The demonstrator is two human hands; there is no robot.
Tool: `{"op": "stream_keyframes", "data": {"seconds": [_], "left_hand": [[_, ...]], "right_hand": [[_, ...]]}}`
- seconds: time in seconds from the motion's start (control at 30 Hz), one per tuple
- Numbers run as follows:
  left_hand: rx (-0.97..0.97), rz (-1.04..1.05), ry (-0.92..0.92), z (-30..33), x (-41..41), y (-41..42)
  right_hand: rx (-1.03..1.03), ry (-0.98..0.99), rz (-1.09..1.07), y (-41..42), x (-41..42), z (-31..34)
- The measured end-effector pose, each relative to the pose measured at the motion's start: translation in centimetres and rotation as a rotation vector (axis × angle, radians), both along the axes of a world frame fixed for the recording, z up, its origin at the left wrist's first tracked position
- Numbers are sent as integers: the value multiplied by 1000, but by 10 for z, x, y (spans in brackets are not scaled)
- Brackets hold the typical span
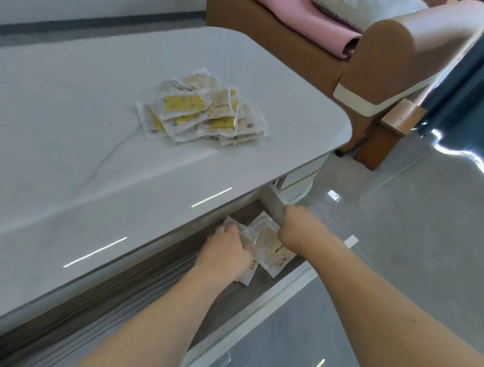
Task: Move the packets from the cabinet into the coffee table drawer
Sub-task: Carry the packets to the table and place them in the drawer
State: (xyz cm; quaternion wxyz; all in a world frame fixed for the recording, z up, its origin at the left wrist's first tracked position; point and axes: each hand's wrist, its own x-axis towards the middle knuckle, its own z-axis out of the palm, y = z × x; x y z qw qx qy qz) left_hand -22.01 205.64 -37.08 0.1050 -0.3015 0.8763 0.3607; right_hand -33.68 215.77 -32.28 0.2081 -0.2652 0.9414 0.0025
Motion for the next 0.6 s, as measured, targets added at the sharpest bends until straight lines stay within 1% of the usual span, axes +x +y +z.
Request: {"op": "stream_keyframes", "data": {"seconds": [0.07, 0.13, 0.23, 0.43, 0.5, 0.6], "left_hand": [[67, -60, 33, 57, 7, 8], [48, -89, 75, 125, 15, 11], [-46, -117, 131, 238, 27, 8], [-242, -248, 257, 478, 74, -5], [-336, -281, 315, 542, 100, -9], [-456, -311, 337, 611, 136, -17]], "right_hand": [[-40, -26, -24, 13, 12, 53], [-72, -49, -55, 25, 25, 115], [-123, -55, -96, 40, 49, 222], [-270, 5, -180, 55, 120, 438], [-333, 30, -193, 55, 148, 497], [-384, 66, -180, 53, 186, 559]]}}
